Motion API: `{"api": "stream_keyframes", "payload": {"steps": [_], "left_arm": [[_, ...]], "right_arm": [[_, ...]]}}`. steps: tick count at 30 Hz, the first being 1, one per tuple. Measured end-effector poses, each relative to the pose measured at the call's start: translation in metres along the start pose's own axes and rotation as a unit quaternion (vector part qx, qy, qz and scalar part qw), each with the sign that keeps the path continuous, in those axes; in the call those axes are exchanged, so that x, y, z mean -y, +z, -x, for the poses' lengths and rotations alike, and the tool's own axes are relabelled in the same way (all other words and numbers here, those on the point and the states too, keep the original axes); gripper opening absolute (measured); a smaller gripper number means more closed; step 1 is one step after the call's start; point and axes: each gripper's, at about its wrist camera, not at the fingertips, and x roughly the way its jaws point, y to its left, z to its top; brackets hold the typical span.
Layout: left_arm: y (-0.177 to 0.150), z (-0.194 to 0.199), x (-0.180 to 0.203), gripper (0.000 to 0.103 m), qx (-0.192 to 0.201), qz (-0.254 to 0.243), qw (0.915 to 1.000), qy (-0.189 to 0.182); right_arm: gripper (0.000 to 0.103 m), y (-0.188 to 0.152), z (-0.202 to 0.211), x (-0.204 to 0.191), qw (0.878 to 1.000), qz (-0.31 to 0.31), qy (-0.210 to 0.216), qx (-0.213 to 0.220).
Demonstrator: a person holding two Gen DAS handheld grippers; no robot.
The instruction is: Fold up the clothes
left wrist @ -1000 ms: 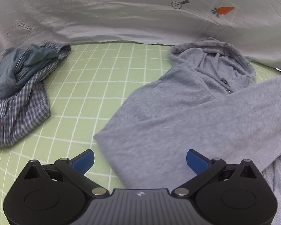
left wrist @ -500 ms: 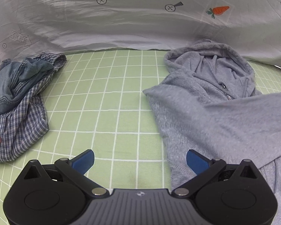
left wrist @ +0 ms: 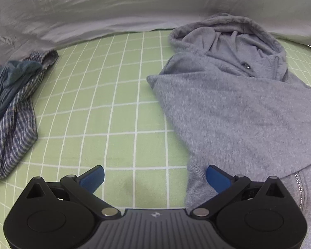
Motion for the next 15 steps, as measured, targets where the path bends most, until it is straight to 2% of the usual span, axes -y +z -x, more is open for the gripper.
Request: {"api": "stream_keyframes", "payload": {"steps": [5,9,15], "left_arm": [[-0.005,-0.003,-0.001,0.103,-0.007,0.007,0.9999,-0.006],[-0.005,0.001,-0.002,0.103,-0.002,0.013,0.9999,-0.007],[-0.009,0.009,-0.007,0.103,0.009,0.023,0.9997,-0.010]], "right_arm": [[0.006,-0.012,0.002,-0.002,1.000,0.001,-0.005,-0.008],[0.006,-0.018,0.008,-0.015,1.000,0.026,-0.001,-0.007],[0.006,-0.036,0.021,-0.049,0.998,0.057,0.030,-0.018]]}}
